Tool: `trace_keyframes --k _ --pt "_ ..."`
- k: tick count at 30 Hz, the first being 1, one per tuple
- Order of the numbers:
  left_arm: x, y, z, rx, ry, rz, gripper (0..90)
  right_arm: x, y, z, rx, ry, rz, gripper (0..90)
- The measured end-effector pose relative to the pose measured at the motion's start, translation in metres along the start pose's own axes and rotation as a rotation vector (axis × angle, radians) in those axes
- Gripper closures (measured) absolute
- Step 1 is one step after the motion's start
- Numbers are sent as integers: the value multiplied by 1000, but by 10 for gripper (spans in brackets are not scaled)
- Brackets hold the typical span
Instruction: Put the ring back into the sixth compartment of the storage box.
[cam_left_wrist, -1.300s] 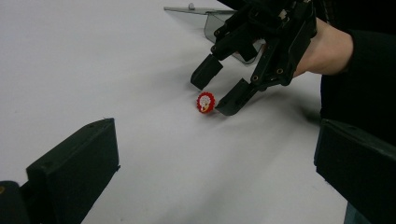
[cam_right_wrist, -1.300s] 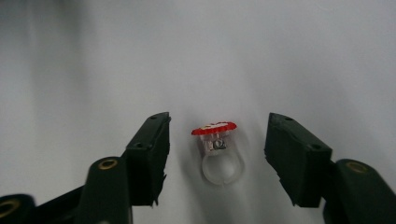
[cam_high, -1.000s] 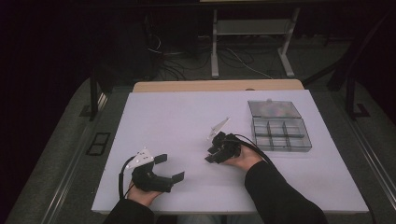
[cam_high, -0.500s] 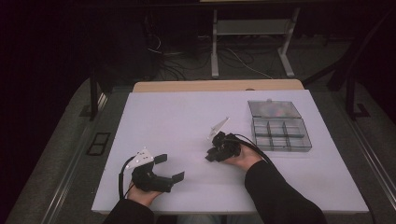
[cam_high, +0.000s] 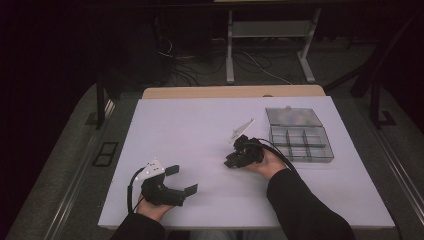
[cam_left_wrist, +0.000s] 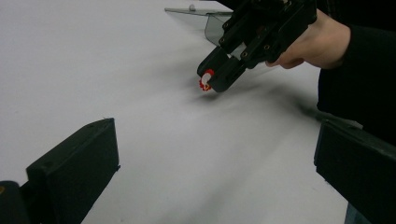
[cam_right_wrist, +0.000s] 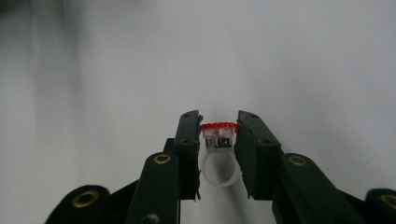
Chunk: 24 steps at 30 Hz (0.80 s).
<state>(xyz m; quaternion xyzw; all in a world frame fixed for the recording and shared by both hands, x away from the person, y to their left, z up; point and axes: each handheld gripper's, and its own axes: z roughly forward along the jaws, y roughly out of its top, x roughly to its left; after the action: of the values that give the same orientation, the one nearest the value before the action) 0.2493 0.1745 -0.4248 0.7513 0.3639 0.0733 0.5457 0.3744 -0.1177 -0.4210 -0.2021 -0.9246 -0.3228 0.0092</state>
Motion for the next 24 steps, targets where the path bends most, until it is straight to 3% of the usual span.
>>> trace_keyframes --k 24 --pt "0 0 1 -1 0 -3 0 -10 -3 -49 -28 -48 34 702"
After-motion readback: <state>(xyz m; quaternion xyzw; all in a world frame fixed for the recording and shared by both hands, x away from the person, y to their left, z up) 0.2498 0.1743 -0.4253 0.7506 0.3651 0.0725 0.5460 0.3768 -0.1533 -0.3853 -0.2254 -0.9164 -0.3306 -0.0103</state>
